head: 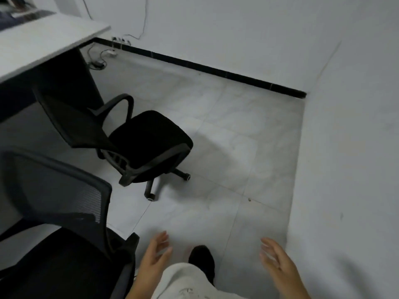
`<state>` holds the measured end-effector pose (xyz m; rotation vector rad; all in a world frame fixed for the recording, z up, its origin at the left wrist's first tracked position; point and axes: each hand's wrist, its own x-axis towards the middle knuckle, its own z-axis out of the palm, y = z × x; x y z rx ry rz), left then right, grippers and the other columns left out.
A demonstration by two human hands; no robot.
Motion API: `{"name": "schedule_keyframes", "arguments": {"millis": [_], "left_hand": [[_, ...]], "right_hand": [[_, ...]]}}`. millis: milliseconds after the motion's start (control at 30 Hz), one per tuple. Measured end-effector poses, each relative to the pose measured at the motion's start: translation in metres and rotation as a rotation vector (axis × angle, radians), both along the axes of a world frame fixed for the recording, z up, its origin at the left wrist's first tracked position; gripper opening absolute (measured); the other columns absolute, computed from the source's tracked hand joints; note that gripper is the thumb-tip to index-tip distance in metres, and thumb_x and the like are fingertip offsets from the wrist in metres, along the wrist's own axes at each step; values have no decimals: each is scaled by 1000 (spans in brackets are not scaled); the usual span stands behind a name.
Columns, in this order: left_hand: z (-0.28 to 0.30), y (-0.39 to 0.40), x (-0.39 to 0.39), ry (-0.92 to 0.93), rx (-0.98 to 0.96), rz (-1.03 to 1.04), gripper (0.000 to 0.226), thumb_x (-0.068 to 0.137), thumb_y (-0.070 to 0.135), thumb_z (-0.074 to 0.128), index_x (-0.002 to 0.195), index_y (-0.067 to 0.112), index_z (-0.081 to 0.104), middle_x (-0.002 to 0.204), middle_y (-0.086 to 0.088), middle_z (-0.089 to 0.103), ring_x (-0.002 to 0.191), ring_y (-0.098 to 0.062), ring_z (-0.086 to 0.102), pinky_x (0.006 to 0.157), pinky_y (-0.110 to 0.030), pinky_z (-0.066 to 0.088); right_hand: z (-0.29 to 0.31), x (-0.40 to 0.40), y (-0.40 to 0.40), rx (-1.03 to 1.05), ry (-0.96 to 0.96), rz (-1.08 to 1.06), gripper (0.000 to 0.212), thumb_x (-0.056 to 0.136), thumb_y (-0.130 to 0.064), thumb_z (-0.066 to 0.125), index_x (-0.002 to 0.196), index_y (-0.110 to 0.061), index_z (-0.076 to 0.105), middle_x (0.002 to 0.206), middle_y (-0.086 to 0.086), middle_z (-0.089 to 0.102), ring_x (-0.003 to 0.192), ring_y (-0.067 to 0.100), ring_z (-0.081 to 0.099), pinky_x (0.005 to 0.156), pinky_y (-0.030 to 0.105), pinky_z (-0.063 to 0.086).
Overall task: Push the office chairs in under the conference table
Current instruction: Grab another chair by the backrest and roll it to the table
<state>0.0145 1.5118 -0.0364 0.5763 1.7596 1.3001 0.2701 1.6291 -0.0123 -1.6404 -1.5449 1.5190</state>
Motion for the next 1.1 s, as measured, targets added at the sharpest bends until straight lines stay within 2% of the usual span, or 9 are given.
{"name": "schedule_keyframes", "arguments": {"millis": [67, 233, 300, 433, 567, 633, 767, 933, 1100], "left_hand": [[9, 36, -19, 14, 43, 51, 35, 89, -5, 49, 106, 26, 51, 113, 2, 56, 105, -15, 54, 80, -19, 42], [25, 99, -60, 88, 81, 142, 37, 90, 6, 53, 105, 40, 48, 116, 17, 53, 108, 1, 51, 75, -9, 46], [24, 111, -67, 83, 65, 227, 40, 89, 2, 54, 105, 38, 48, 115, 13, 54, 108, -4, 53, 77, -15, 46], [16, 127, -72, 71, 10, 469, 38, 85, -8, 54, 104, 26, 51, 113, -2, 57, 101, -12, 56, 73, -6, 47], [15, 149, -74, 71, -13, 836, 37, 84, -15, 51, 106, 15, 49, 107, -7, 57, 94, -15, 56, 70, 0, 45], [20, 160, -72, 83, -4, 1014, 37, 84, -17, 49, 105, 14, 48, 108, -7, 56, 94, -12, 56, 70, -2, 45], [36, 171, -69, 144, 37, 1331, 46, 83, -21, 47, 100, 22, 51, 106, 1, 58, 99, -22, 56, 74, -5, 48], [62, 155, -86, 319, 74, 1676, 49, 84, -16, 47, 106, 28, 48, 103, 2, 60, 86, 2, 64, 72, -3, 48], [62, 126, -131, 343, -175, 1664, 53, 81, 6, 66, 127, 16, 41, 105, 7, 53, 100, -11, 53, 80, -8, 42]], "right_hand": [[9, -36, 49, 39, 15, 92, 33, 84, 9, 55, 115, 0, 53, 115, 10, 55, 105, 17, 52, 66, -8, 39], [26, -114, 141, 56, 91, 291, 28, 86, -2, 58, 105, -22, 54, 109, 2, 58, 106, 14, 53, 77, 3, 44], [22, -138, 170, 16, 62, 367, 27, 86, -1, 58, 106, -20, 54, 112, 6, 58, 106, 11, 55, 79, 9, 44], [9, -194, 226, -107, -12, 491, 31, 83, 6, 59, 113, 0, 58, 115, 16, 59, 88, 4, 60, 64, -1, 42], [15, -271, 281, -194, -89, 777, 27, 87, -8, 60, 114, -9, 58, 116, 11, 57, 99, 18, 52, 91, 29, 40], [22, -311, 297, -205, -131, 953, 27, 90, -15, 57, 117, -16, 54, 113, 4, 53, 102, 18, 49, 98, 34, 39], [31, -380, 298, -83, -59, 1265, 33, 89, -11, 57, 122, -12, 53, 109, -2, 55, 103, 13, 50, 92, 27, 39], [34, -446, 236, 85, 65, 1597, 32, 87, -9, 58, 119, -14, 54, 111, -3, 53, 105, 11, 51, 88, 20, 39], [42, -503, 165, 323, 198, 1719, 35, 88, -11, 57, 124, -9, 53, 116, 0, 53, 108, 18, 51, 90, 18, 36]]}}
